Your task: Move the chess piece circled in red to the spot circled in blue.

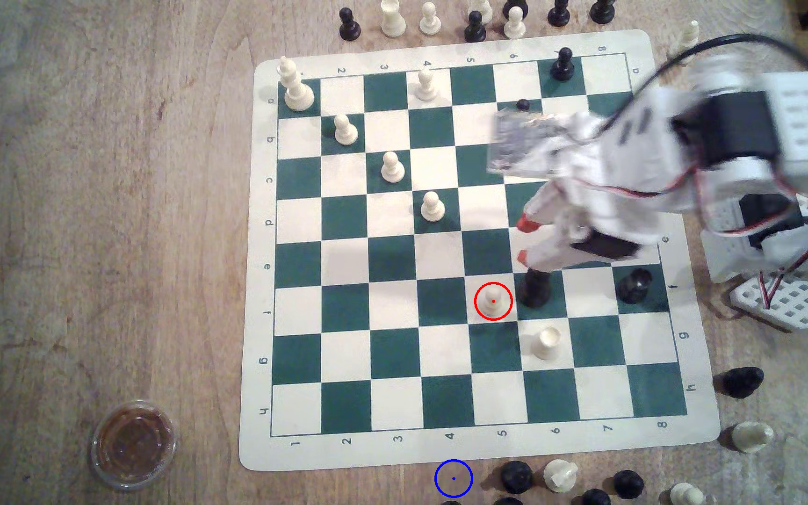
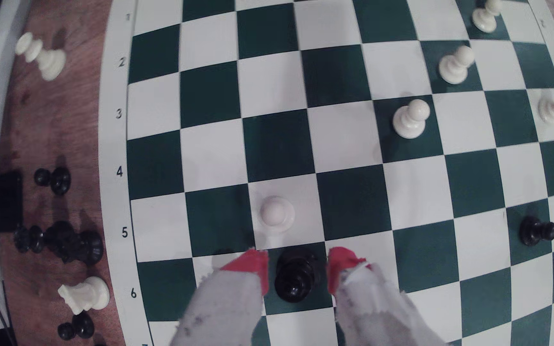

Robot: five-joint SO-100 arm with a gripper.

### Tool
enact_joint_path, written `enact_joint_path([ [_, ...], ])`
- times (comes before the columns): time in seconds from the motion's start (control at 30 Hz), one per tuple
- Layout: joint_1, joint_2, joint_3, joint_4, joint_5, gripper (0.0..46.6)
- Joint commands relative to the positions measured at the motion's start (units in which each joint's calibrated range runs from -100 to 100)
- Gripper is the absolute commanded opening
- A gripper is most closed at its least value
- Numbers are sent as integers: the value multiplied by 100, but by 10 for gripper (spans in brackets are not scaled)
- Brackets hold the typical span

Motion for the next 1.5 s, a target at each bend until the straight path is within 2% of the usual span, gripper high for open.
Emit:
enact_joint_path([
  [0.0,-79,504,-698,6,-54,128],
  [0.33,-55,1939,-1487,145,44,138],
  [0.67,-134,2728,-1514,22,54,149],
  [1.47,-134,3713,-1732,-551,127,153],
])
